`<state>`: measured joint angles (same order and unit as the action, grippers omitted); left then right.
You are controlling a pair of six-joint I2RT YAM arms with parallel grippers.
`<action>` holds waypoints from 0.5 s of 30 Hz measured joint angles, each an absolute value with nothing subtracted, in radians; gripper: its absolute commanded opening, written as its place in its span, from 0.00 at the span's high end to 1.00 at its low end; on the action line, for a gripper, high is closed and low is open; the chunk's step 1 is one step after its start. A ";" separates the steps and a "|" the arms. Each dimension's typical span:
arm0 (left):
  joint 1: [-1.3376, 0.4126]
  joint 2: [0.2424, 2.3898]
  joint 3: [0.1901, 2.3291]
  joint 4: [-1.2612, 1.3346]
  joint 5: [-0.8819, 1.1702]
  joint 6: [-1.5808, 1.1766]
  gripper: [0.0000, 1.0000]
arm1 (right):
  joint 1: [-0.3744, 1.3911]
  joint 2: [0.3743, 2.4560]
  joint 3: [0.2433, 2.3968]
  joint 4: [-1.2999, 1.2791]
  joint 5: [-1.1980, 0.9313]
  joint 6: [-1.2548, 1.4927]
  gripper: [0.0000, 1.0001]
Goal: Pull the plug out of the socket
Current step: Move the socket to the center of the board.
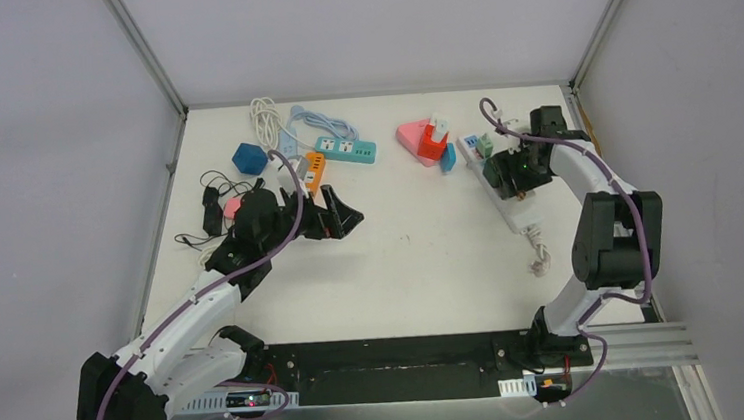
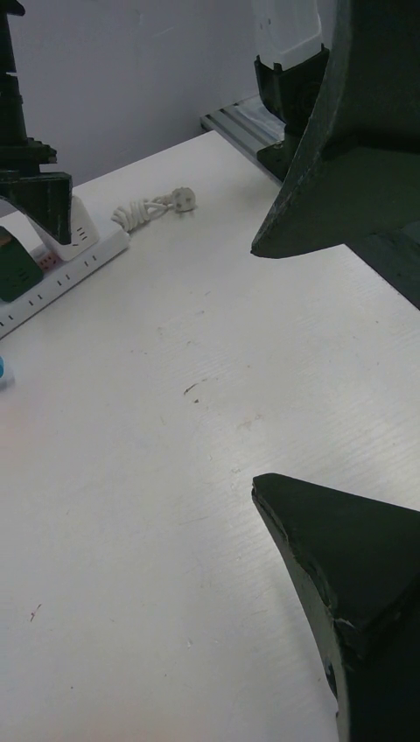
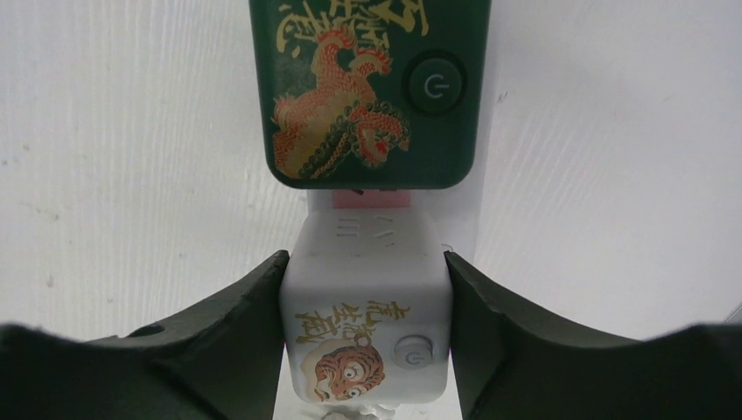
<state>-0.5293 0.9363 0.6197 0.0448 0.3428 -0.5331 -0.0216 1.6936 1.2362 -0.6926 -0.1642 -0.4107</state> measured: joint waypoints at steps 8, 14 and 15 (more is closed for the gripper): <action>-0.530 0.910 0.597 0.064 0.409 -0.519 0.03 | -0.092 1.561 1.121 -0.821 -0.247 -0.583 0.82; -0.529 0.905 0.559 0.139 0.501 -0.507 0.03 | -0.141 1.409 1.002 -0.926 -0.271 -0.770 0.82; -0.530 0.905 0.555 0.153 0.513 -0.507 0.04 | -0.141 1.384 0.989 -0.950 -0.276 -0.810 0.82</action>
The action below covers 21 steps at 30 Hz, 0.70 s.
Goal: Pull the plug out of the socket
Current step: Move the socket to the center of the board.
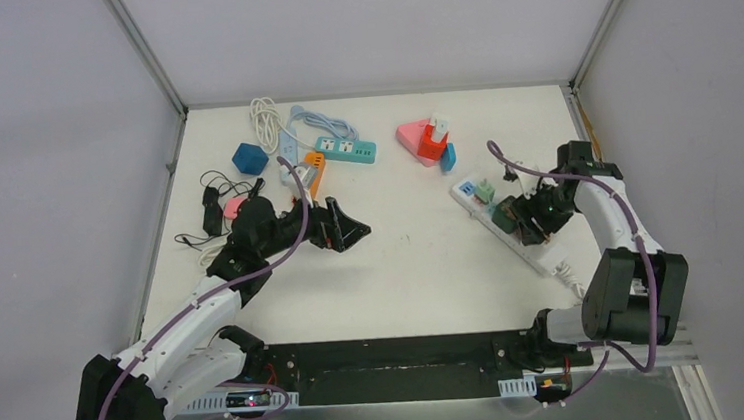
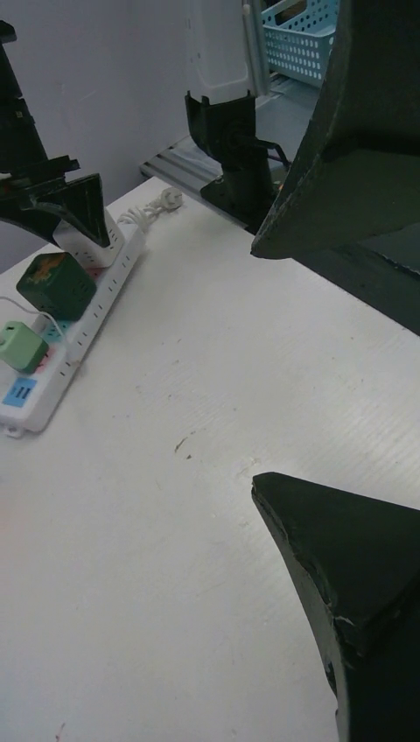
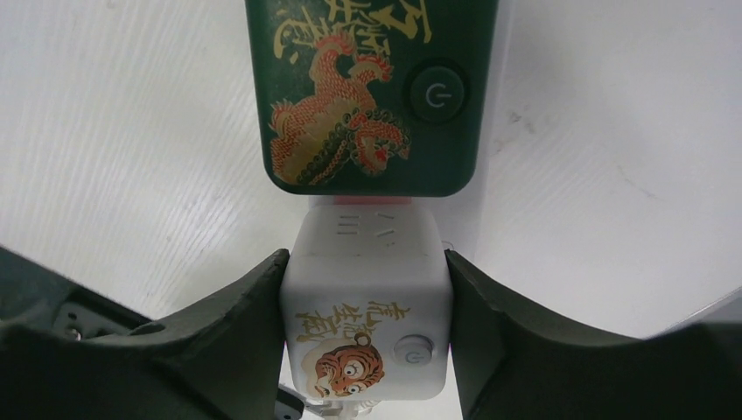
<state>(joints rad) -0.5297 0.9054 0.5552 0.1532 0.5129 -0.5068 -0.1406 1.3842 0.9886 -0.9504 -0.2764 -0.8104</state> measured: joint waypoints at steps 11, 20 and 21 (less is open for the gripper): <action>-0.548 0.885 0.452 0.382 0.588 -0.527 0.05 | -0.070 1.308 0.947 -1.131 -0.412 -1.161 0.81; -0.630 0.852 0.398 0.470 0.582 -0.488 0.08 | 0.225 1.344 0.936 -1.103 -0.408 -1.278 0.81; -0.638 0.850 0.385 0.484 0.578 -0.475 0.07 | 0.249 1.345 0.936 -1.097 -0.407 -1.287 0.80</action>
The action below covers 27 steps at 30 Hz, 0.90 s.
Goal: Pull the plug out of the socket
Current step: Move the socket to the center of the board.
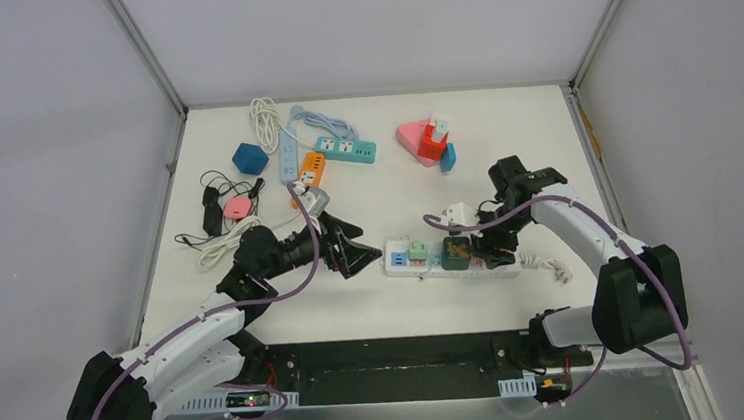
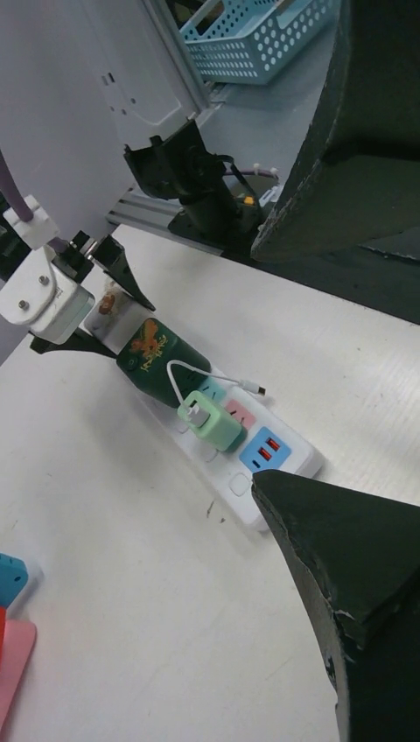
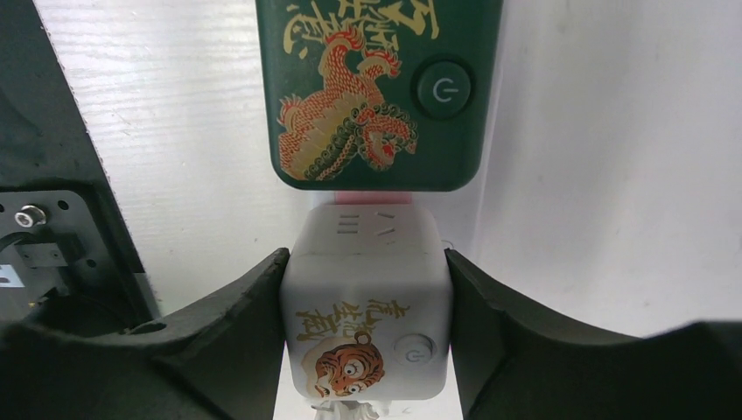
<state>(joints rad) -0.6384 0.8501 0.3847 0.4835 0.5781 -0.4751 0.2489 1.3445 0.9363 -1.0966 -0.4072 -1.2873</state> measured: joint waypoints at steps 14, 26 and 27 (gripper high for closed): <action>-0.707 0.883 0.299 0.500 0.496 -0.296 0.01 | 0.428 1.296 0.856 -0.931 -0.382 -1.272 0.14; -0.707 0.893 0.312 0.441 0.455 -0.266 0.01 | 0.416 1.245 0.819 -0.878 -0.424 -1.195 0.00; -0.707 0.897 0.323 0.423 0.459 -0.265 0.01 | 0.405 1.245 0.832 -0.889 -0.434 -1.192 0.00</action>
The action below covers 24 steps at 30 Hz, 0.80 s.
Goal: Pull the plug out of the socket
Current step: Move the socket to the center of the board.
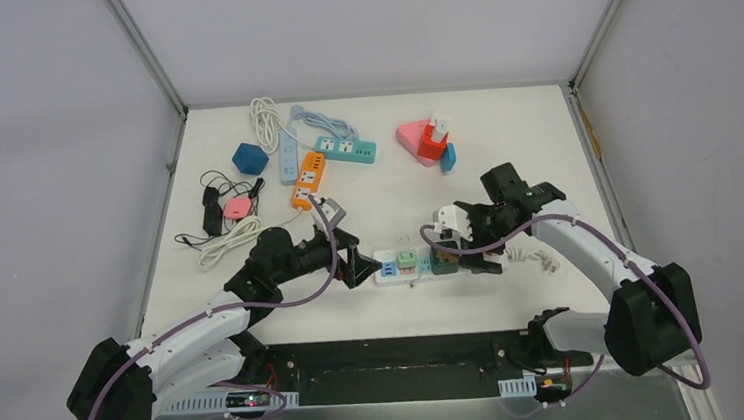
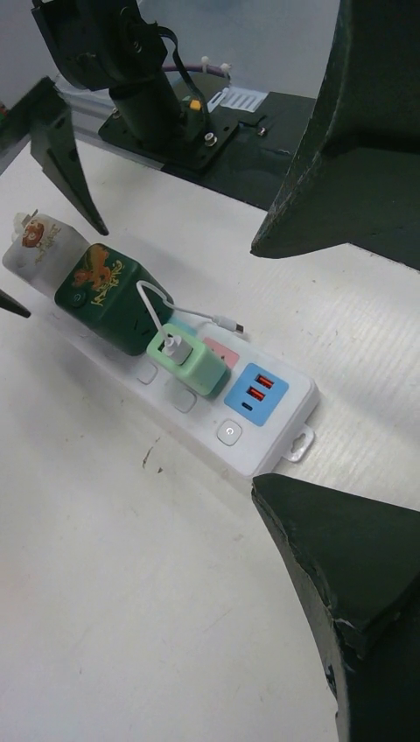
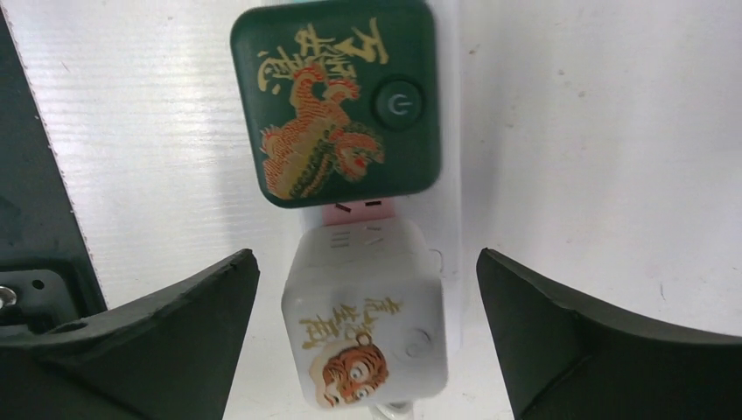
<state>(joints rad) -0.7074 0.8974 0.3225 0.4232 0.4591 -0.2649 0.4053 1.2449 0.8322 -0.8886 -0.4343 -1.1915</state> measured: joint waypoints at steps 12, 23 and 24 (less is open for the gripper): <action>-0.707 0.904 0.386 0.317 0.500 -0.247 0.01 | 0.291 1.141 0.988 -1.099 -0.642 -1.211 0.00; -0.707 0.904 0.400 0.354 0.591 -0.191 0.04 | 0.282 1.254 1.077 -1.233 -0.865 -1.188 0.00; -0.707 0.905 0.397 0.372 0.598 -0.177 0.05 | 0.280 1.250 1.071 -1.232 -0.870 -1.188 0.00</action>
<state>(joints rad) -0.7074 0.9054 0.3973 0.3721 0.5983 -0.1768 0.2802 1.2495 1.0714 -1.2324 -0.8700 -1.1877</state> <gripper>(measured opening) 0.970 0.996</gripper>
